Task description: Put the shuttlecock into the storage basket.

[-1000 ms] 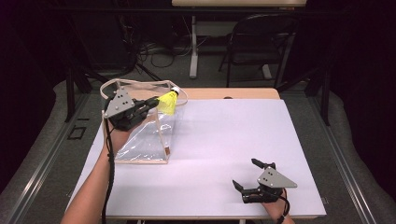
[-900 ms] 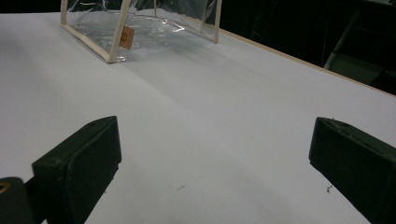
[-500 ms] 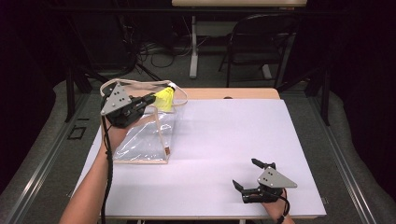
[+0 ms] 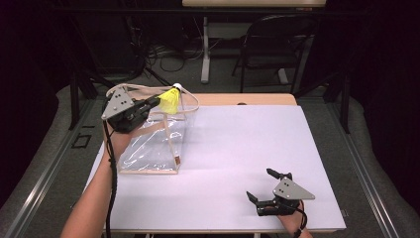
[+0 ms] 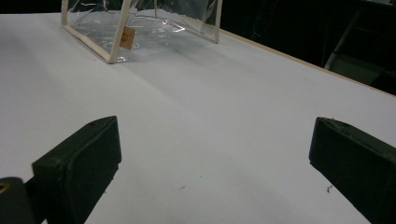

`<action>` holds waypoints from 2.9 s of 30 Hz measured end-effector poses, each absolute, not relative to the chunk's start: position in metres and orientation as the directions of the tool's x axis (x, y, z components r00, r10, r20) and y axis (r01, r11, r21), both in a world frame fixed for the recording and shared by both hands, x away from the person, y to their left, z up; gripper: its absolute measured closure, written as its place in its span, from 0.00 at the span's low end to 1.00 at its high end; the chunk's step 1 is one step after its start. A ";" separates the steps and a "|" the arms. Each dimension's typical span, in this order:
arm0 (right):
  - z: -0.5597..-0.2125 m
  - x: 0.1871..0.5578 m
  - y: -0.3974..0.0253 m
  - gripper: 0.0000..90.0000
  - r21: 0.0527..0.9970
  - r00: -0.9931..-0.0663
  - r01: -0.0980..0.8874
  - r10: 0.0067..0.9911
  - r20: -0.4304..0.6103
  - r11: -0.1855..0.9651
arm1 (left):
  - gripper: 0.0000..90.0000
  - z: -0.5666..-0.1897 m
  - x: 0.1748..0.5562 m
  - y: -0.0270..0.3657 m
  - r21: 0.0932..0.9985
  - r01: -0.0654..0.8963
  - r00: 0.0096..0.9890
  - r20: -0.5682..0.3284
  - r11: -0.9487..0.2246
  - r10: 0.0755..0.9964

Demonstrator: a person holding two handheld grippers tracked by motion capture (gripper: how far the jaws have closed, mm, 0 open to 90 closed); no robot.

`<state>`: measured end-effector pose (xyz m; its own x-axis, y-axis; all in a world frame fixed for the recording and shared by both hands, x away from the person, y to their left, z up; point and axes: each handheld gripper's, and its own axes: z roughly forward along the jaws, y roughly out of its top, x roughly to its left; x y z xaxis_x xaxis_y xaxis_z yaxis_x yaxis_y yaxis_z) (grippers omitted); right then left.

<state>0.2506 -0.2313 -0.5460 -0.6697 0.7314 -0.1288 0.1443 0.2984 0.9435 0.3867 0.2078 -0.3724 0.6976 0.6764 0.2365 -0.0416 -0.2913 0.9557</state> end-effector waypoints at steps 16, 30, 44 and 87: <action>-0.545 0.249 -0.232 0.02 0.952 -0.671 0.124 0.730 -0.128 0.281 | 0.99 -0.372 0.390 0.217 0.958 -0.031 0.673 0.230 -0.284 0.703; -0.545 0.249 -0.232 0.02 0.951 -0.667 0.127 0.734 -0.130 0.284 | 0.99 -0.371 0.394 0.228 0.965 -0.016 0.654 0.210 -0.263 0.727; -0.545 0.249 -0.232 0.02 0.950 -0.666 0.125 0.734 -0.134 0.287 | 0.99 -0.374 0.398 0.238 0.970 0.006 0.631 0.186 -0.245 0.754; -0.545 0.249 -0.231 0.02 0.950 -0.664 0.128 0.736 -0.132 0.286 | 0.99 -0.400 0.421 0.260 0.959 0.129 0.549 0.143 -0.252 0.824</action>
